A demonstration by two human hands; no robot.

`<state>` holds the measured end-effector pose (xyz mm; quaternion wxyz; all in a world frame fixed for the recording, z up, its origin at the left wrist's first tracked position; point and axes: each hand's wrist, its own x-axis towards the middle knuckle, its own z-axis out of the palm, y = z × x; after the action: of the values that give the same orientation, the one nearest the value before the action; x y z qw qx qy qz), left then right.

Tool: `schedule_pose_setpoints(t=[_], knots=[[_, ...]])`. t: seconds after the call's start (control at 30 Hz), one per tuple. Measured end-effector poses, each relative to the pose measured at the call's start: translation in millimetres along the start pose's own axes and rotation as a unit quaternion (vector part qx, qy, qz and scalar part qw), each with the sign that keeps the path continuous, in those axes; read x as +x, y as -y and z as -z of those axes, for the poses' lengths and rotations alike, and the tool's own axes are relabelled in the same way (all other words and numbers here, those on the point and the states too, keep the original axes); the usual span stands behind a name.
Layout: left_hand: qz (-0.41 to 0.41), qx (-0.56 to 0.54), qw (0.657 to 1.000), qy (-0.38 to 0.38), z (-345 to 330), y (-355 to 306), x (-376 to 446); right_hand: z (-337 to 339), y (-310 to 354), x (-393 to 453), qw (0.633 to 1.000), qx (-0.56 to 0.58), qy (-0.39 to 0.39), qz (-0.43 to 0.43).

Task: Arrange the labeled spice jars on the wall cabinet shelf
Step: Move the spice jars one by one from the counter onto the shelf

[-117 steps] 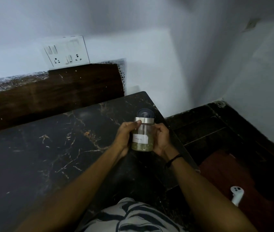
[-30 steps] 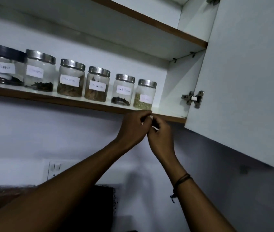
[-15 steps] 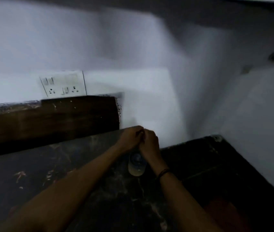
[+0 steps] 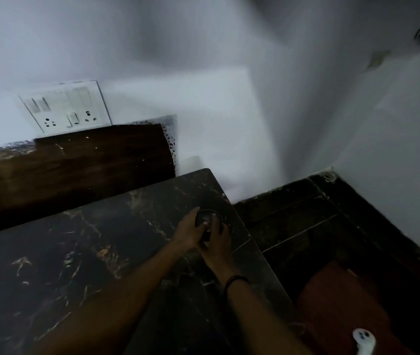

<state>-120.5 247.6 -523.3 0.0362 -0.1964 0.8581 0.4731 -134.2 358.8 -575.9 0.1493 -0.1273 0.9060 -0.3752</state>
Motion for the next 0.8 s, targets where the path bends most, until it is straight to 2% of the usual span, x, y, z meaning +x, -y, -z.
schedule_pose_setpoints(t=[0.2, 0.27, 0.33, 0.4, 0.57, 0.67, 0.8], knots=[[0.030, -0.158, 0.982, -0.098, 23.0, -7.2, -8.8, 38.1, 29.0, 3.7, 0.971, 0.199, -0.122, 0.059], [0.031, -0.197, 0.973, -0.116, 36.9, -8.8, -12.1, 56.2, 38.2, 0.9, 0.956, 0.262, -0.101, 0.081], [0.015, -0.232, 0.966, -0.116, 51.7, -13.3, -16.3, 72.7, 47.6, -0.5, 0.937, 0.335, -0.045, 0.084], [0.001, -0.253, 0.962, -0.106, 64.6, -18.3, -20.9, 82.8, 55.0, 0.2, 0.899, 0.432, 0.001, 0.073], [-0.010, -0.346, 0.937, -0.055, 77.9, -33.6, -41.2, 81.6, 78.4, 0.8, 0.826, 0.562, 0.024, 0.046], [-0.006, -0.371, 0.927, -0.062, 82.2, -37.8, -54.0, 79.7, 90.8, -6.8, 0.818, 0.572, 0.032, 0.047], [-0.005, -0.380, 0.922, -0.078, 88.4, -36.3, -67.5, 76.5, 97.4, -17.7, 0.832, 0.552, 0.028, 0.055]])
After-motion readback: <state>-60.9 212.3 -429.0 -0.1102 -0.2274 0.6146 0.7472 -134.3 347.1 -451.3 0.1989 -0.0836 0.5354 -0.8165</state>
